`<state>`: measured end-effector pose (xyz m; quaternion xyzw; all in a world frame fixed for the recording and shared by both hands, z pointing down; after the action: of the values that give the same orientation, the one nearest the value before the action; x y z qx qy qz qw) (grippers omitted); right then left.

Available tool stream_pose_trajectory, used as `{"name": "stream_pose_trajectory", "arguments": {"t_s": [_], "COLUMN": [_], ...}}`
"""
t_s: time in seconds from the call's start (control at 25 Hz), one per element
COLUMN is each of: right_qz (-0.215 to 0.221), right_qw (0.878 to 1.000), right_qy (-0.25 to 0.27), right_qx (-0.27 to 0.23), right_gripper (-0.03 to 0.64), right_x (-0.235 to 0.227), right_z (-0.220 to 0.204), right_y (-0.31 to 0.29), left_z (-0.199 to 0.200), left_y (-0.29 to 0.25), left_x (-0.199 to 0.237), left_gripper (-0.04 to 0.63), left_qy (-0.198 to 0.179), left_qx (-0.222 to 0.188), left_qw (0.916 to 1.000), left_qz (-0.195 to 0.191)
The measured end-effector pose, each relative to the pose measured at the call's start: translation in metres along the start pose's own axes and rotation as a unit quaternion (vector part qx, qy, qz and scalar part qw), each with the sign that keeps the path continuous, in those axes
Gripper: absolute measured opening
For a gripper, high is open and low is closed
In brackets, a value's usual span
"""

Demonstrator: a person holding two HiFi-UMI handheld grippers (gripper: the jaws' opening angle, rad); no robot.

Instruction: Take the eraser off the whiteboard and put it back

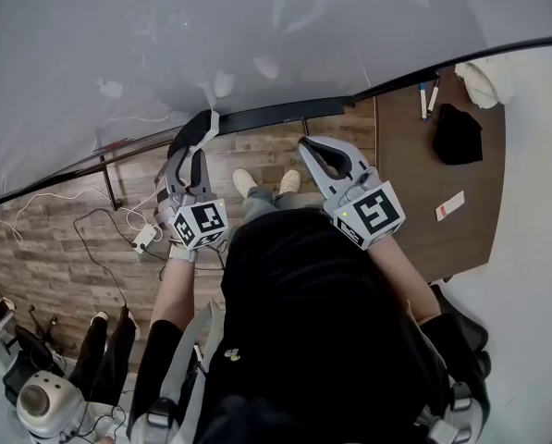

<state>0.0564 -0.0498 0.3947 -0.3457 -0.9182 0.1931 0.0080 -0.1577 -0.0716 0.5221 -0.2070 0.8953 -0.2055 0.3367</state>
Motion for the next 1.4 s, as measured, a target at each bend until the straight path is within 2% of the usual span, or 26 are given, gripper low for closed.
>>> {"name": "stream_pose_trajectory", "arguments": {"t_s": [0.28, 0.6, 0.84, 1.08, 1.28, 1.4], "right_qz": [-0.008, -0.011, -0.017, -0.021, -0.022, -0.02], "right_qw": [1.0, 1.0, 1.0, 1.0, 1.0, 1.0], "right_qy": [-0.011, -0.016, -0.016, -0.017, -0.017, -0.015], "right_qx": [0.002, 0.005, 0.008, 0.01, 0.01, 0.009], "right_gripper": [0.017, 0.017, 0.017, 0.018, 0.017, 0.017], "right_x": [-0.009, -0.013, -0.012, -0.016, -0.017, -0.015], "right_z": [-0.002, -0.004, -0.005, -0.006, -0.007, -0.005], "right_y": [-0.002, -0.004, -0.003, -0.004, -0.003, -0.002], "left_z": [-0.011, -0.028, -0.038, -0.043, -0.042, -0.043], "left_y": [-0.018, -0.037, -0.045, -0.054, -0.057, -0.056], "left_x": [-0.018, -0.034, -0.038, -0.044, -0.047, -0.052], "left_gripper": [0.106, 0.106, 0.106, 0.112, 0.119, 0.125], "left_qy": [-0.037, -0.123, -0.145, -0.202, -0.212, -0.229], "left_qx": [0.011, 0.023, 0.029, 0.038, 0.043, 0.048], "left_qw": [0.999, 0.9917, 0.9884, 0.9782, 0.9757, 0.9715], "left_qz": [-0.021, -0.029, -0.034, -0.03, -0.034, -0.038]}}
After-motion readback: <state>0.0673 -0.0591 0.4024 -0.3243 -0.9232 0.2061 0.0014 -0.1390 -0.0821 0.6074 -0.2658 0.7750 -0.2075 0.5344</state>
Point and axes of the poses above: the fingertips, and each gripper's own axes: y backward along the fingers, x to its left, z out of its top, the point moved 3 cm from there along y, backward along the fingers, and after that the axes turned 1 degree about x, right-handed, at the moved point
